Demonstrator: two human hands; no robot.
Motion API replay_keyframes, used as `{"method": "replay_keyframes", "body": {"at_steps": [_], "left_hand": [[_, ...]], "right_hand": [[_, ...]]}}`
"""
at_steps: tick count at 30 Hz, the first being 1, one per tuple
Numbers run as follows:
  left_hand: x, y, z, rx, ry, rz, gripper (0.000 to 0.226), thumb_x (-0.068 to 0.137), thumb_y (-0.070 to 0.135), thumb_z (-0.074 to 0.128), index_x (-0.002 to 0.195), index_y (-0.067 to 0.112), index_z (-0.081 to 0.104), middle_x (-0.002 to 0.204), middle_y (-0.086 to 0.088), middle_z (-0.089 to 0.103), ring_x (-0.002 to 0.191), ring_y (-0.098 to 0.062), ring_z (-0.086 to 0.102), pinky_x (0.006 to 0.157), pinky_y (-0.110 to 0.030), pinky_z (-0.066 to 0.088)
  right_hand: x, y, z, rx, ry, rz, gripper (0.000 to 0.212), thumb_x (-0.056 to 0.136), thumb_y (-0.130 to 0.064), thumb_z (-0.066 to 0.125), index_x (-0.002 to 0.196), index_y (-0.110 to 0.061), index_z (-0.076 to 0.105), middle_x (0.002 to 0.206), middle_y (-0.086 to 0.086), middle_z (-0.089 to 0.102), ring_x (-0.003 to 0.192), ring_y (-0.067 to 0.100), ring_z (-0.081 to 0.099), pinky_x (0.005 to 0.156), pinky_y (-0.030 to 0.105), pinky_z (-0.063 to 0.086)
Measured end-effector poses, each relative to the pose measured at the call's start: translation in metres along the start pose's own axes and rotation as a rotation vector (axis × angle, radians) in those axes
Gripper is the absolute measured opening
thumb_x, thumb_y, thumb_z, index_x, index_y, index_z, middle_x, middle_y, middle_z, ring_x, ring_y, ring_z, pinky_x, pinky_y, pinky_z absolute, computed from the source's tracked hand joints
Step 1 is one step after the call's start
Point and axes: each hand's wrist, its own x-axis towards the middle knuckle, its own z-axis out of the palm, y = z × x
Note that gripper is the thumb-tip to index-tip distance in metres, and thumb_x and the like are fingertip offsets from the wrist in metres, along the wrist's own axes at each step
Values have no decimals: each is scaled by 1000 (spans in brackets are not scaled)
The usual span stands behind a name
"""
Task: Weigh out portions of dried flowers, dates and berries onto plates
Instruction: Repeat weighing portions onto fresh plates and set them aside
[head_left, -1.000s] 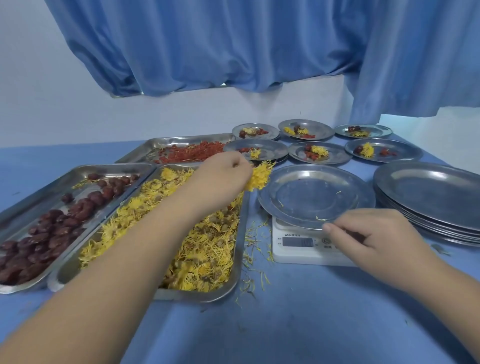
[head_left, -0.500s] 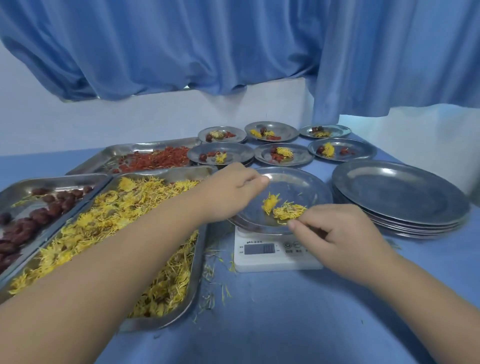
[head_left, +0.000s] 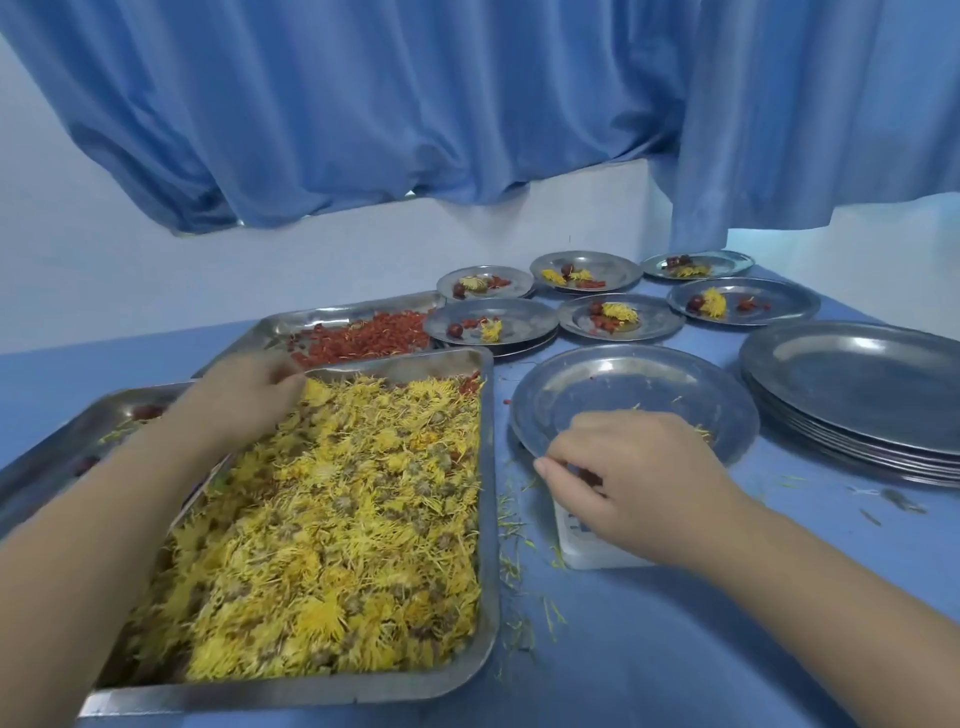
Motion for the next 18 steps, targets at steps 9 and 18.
{"method": "replay_keyframes", "body": {"at_steps": [9,18], "left_hand": [[29,-97,12,151,-186,-180,41,102,21,38,133,42,55,136,-6,57,96,-23,60,78,-31,46],[53,-96,19,229,-398,-133,33,89,3,48,103,26,67,101,4,67,88,-13,64,67,-24,45]], "right_hand": [[-2,10,5,-56,212,-21,43,92,-32,45,53,-14,51,51,-2,40,47,21,42,41,33,40],[-4,13,3,-10,189,-47,42,93,-31,47,55,-14,56,51,-2,42,47,21,44,44,33,43]]}}
